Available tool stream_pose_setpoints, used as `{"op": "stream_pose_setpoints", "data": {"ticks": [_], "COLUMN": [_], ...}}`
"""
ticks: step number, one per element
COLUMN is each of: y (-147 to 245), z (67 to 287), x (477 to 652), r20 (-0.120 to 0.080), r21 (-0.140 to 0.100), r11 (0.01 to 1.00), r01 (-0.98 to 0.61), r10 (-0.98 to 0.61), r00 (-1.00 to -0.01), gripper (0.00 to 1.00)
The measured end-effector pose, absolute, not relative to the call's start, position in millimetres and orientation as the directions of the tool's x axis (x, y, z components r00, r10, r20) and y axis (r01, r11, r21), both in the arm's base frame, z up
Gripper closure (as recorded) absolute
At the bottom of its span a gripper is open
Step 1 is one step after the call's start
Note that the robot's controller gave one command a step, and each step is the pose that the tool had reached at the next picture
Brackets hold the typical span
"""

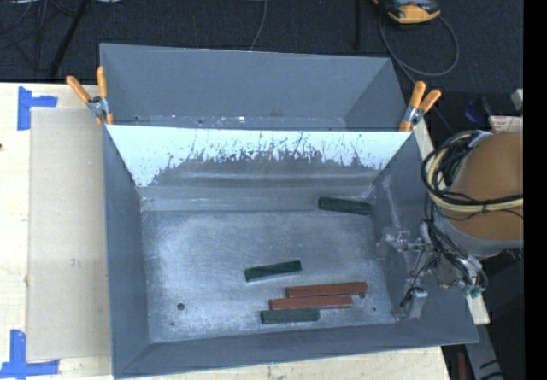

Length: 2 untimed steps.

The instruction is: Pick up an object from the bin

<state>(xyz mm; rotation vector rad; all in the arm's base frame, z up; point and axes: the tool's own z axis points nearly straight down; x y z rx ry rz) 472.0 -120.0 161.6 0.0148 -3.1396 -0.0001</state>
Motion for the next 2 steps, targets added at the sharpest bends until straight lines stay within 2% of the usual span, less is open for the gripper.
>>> {"op": "stream_pose_setpoints", "data": {"ticks": [1,2], "y": [-55.5,-57.2], "z": [70.3,71.1], "x": [478.0,473.6], "r20": [-0.023,-0.007], "r21": [-0.002,-0.001], "r11": [0.994,0.994], "r01": [-0.106,-0.105], "r10": [-0.106,-0.105], "r00": [-0.994,-0.994], "gripper": [0.00,1.00]}}
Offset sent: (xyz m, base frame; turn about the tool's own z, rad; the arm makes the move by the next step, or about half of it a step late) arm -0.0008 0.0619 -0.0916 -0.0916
